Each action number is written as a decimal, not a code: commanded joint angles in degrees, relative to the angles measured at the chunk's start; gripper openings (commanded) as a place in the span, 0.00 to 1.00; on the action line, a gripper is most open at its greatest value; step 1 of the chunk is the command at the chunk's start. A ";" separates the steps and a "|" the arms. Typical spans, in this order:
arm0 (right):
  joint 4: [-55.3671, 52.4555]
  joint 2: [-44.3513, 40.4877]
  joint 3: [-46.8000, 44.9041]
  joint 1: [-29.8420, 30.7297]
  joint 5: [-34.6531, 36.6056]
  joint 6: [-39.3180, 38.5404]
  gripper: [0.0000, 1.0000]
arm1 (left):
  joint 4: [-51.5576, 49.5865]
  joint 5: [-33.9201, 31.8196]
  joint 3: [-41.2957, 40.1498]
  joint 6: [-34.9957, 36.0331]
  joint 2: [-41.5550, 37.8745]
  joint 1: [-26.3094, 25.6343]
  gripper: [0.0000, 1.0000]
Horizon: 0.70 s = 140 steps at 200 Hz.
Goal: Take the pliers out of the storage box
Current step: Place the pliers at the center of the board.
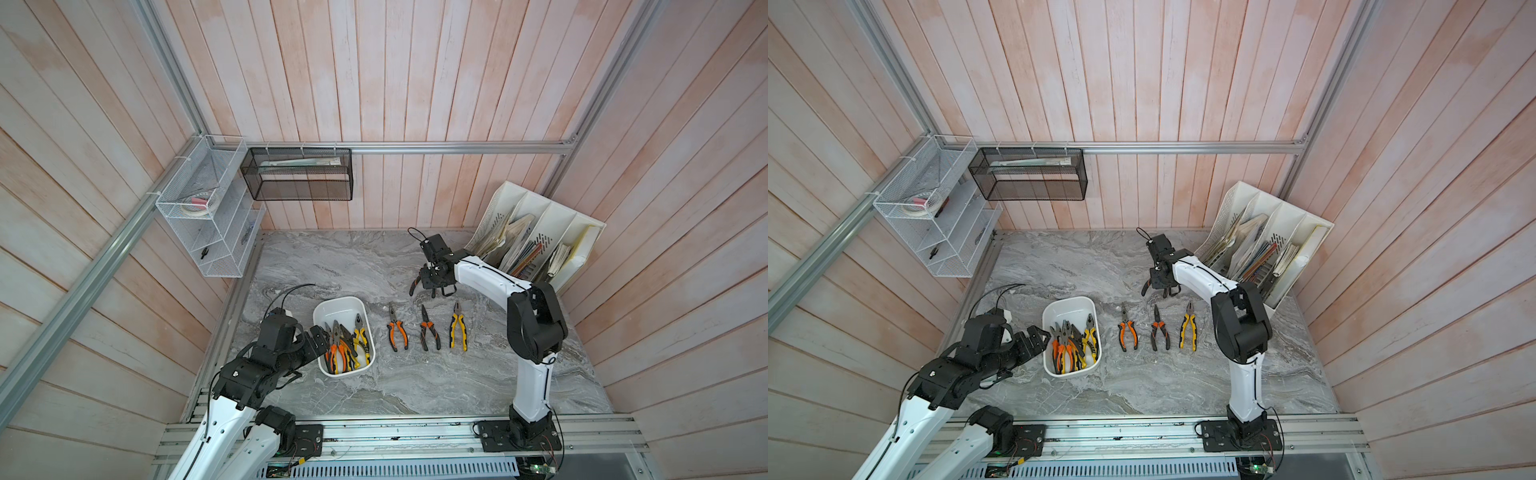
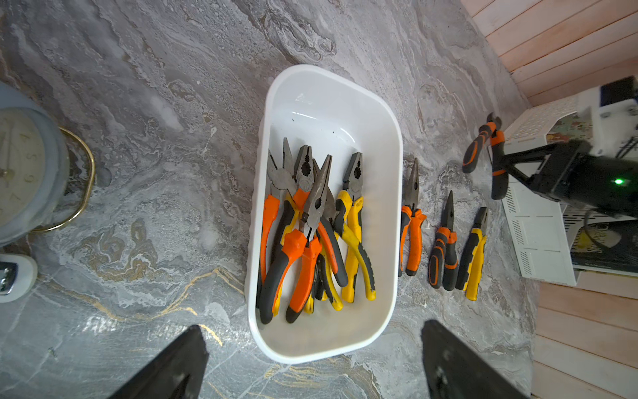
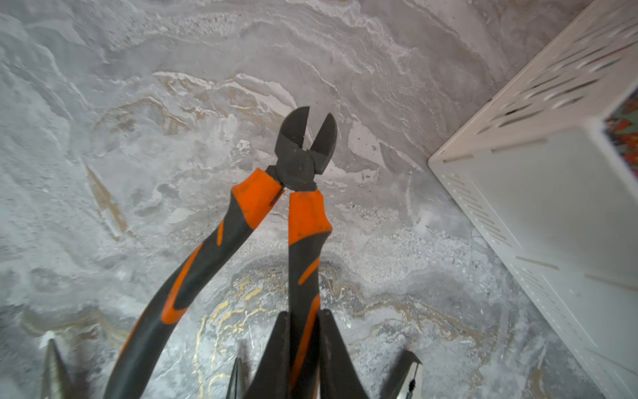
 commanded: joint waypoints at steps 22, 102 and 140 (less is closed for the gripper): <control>-0.77 5.14 5.33 0.16 2.31 -3.27 0.00 | 1.48 0.91 -0.79 0.69 0.14 -0.09 1.00; -6.96 5.82 10.97 -0.81 -0.07 0.31 0.53 | 1.90 0.91 -1.13 0.61 0.49 0.00 1.00; -10.64 5.62 13.63 -3.95 -16.06 9.45 0.96 | 2.27 1.00 -1.11 0.78 0.75 -0.01 1.00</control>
